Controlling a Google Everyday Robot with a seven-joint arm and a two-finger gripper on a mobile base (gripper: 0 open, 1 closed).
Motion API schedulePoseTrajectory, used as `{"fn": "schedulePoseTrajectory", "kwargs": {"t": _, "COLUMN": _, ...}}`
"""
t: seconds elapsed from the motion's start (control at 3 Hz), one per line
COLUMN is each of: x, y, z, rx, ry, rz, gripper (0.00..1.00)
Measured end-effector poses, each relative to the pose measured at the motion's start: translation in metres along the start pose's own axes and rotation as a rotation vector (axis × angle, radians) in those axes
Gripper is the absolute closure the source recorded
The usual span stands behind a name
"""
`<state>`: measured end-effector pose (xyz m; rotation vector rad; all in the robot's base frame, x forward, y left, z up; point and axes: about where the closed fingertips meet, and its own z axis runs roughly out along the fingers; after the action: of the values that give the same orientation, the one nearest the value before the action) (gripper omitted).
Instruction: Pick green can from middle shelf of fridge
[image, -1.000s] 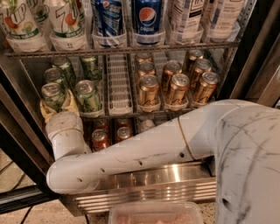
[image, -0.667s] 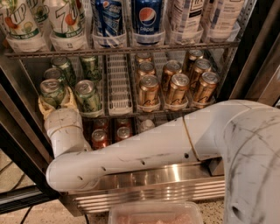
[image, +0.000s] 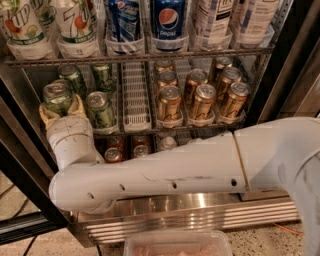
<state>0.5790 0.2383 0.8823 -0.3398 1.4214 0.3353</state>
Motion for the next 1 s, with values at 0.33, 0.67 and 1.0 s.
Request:
{"fn": "schedulePoseTrajectory", "kwargs": {"t": 0.33, "x": -0.003, "y": 0.005, "z": -0.012, "rx": -0.033, "ry": 0.096, "rz": 0.065, "gripper": 1.0}}
{"fn": "schedulePoseTrajectory", "kwargs": {"t": 0.67, "x": -0.004, "y": 0.009, "z": -0.03, "rx": -0.07, "ry": 0.205, "rz": 0.119, "gripper": 1.0}}
{"fn": "schedulePoseTrajectory", "kwargs": {"t": 1.0, "x": -0.006, "y": -0.007, "z": -0.046, "rx": -0.089, "ry": 0.291, "rz": 0.146, "gripper": 1.0}}
